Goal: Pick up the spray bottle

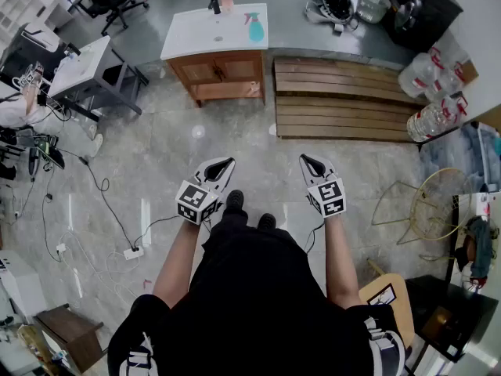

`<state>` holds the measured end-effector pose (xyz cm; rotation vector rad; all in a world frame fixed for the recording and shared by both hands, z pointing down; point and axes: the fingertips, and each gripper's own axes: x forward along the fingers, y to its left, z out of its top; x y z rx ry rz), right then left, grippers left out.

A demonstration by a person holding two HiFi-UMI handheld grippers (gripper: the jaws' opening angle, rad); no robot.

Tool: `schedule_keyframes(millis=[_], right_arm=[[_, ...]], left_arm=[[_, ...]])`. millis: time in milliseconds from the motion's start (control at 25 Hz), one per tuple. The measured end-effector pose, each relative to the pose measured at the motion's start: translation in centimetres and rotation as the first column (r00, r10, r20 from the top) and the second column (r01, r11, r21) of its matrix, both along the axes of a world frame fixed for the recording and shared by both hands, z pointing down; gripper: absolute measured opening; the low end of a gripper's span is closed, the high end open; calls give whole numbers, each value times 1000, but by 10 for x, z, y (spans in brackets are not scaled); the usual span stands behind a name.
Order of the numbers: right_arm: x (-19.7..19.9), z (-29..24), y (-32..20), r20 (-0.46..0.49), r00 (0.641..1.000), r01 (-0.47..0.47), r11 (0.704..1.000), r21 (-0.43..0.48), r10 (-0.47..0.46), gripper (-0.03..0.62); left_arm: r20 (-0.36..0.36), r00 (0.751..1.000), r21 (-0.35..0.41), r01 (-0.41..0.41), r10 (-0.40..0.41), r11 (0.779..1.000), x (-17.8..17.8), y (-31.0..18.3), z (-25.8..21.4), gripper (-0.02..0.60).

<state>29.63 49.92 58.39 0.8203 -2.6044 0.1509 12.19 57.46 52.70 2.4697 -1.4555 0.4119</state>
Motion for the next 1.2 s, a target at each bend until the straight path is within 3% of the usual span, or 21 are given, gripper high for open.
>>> schedule_keyframes(millis=[680, 1200], right_arm=[[-24, 19, -16, -50, 999, 13, 1000, -19, -14, 15], [-70, 30, -40, -85, 994, -69, 996, -61, 63, 16]], left_arm=[[-9, 1000, -8, 28, -28, 1000, -30, -27, 5, 23], [-35, 999, -4, 12, -12, 1000, -93, -67, -2, 23]])
